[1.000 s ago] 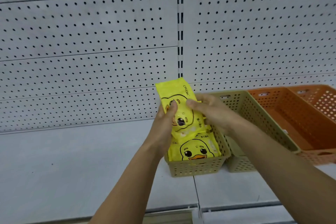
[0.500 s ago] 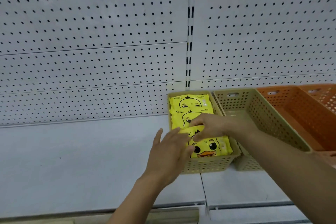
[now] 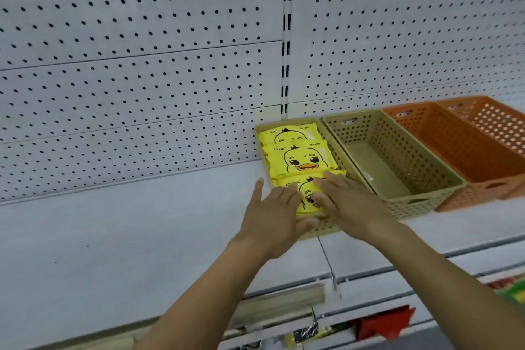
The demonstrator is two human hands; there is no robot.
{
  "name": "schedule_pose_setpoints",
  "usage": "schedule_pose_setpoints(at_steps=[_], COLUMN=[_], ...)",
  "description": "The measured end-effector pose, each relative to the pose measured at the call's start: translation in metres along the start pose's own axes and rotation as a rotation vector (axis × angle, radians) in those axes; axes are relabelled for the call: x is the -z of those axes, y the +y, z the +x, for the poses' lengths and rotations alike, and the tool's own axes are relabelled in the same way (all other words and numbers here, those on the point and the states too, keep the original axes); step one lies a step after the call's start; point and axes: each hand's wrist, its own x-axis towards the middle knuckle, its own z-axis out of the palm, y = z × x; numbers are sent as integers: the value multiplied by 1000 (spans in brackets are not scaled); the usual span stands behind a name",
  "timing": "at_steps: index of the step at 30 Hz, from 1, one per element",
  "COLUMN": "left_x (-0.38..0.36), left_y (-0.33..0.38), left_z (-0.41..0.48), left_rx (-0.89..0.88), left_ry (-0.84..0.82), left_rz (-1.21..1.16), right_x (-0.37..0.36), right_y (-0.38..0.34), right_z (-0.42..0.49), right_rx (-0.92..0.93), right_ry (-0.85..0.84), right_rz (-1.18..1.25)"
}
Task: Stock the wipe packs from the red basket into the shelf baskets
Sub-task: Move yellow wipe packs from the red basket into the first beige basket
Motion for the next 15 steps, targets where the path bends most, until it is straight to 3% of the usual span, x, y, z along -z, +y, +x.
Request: schedule_pose_setpoints(at_steps=[6, 11, 15], left_x=[-17, -49, -79], left_y=[7, 14, 25], left_z=[-43, -113, -188], left_rx=[-6, 25, 156], left_ry=[71, 317, 289], left_rz=[-84, -272, -461], right_x=[-48, -89, -123], right_y=[-14, -41, -69], right_z=[-56, -125, -187], right_rx=[64, 65, 46], right_ry=[448, 496, 462], right_rz=[39, 308, 464])
